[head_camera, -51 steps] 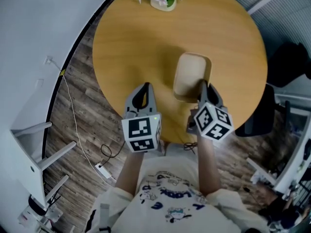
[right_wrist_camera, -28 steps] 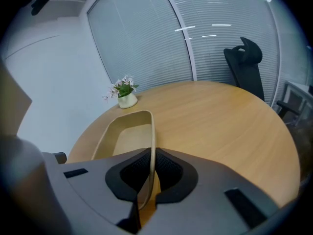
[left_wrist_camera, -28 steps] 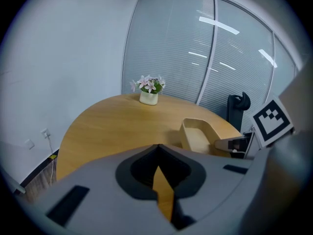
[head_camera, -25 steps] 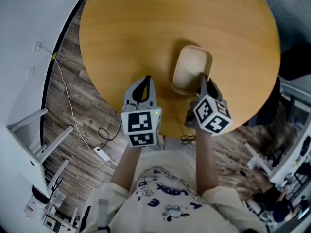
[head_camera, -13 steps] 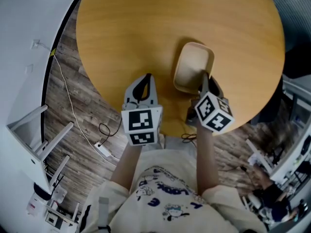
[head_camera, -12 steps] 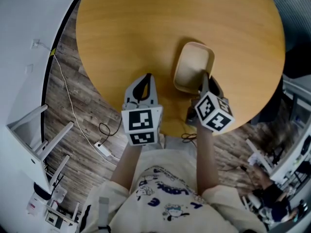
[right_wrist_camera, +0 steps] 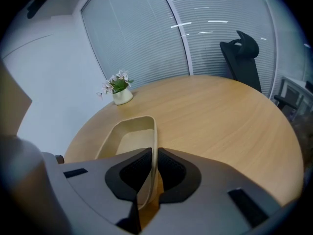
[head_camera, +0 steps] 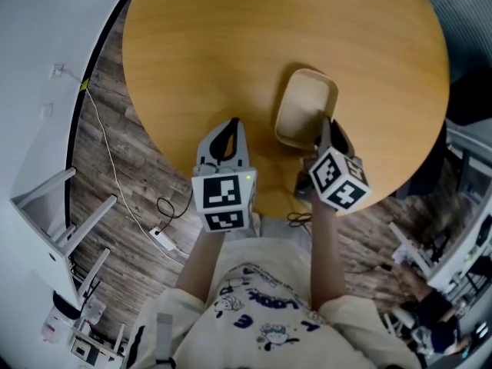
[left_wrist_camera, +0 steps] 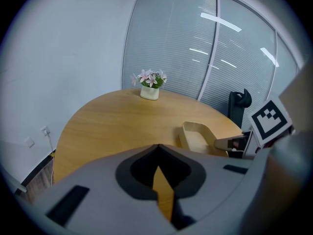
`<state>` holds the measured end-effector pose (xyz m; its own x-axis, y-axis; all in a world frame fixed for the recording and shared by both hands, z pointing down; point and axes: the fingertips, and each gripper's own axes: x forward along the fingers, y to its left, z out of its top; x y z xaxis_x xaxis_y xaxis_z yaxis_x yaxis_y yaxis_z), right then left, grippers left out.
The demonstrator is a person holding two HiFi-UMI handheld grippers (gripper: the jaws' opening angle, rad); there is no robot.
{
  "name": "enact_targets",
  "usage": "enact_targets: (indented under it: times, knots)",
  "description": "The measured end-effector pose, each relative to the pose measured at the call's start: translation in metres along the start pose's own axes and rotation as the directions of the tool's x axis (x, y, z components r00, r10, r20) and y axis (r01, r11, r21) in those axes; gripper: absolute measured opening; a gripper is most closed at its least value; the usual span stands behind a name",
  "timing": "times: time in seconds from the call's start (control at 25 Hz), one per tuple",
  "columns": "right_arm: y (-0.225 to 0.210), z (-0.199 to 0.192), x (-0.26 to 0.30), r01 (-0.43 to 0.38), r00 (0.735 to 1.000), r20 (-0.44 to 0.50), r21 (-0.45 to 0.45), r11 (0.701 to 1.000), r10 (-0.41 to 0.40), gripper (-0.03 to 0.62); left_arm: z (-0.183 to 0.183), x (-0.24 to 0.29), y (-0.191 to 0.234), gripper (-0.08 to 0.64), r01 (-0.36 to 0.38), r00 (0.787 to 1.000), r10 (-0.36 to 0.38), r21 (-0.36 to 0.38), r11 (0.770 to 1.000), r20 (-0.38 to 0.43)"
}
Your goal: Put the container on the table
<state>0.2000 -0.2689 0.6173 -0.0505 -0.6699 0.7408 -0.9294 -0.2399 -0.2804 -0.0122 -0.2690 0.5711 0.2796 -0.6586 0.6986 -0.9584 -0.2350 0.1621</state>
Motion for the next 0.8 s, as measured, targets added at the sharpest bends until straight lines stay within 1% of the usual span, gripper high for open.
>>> enact_targets:
  times: [0.16, 0.32, 0.44, 0.6, 0.8]
  knots:
    - [-0.001, 0.009, -0.01, 0.014, 0.999, 0.036, -0.018, 1.0, -0.013, 0.02, 0.014, -0.005, -0.001, 0.003, 0.003, 0.999, -0.004, 0.005, 1.0, 0.035]
    - [0.004, 0.031, -0.027, 0.027, 0.994, 0.11, -0.04, 0.999, -0.023, 0.02, 0.035, -0.015, -0.004, 0.003, 0.014, 0.996, -0.015, 0.013, 1.0, 0.086]
    - [0.011, 0.052, -0.042, 0.021, 0.986, 0.165, -0.032, 0.999, -0.015, 0.018, 0.051, -0.025, -0.007, 0.003, 0.022, 0.992, -0.025, 0.02, 1.0, 0.125]
    - [0.025, 0.077, -0.065, 0.002, 0.969, 0.246, -0.048, 0.999, 0.01, 0.018, 0.071, -0.041, -0.011, 0.003, 0.03, 0.983, -0.035, 0.031, 0.999, 0.179]
    - [0.045, 0.094, -0.087, -0.031, 0.952, 0.299, -0.095, 0.995, 0.058, 0.018, 0.094, -0.061, -0.01, 0.003, 0.032, 0.969, -0.041, 0.04, 0.999, 0.243]
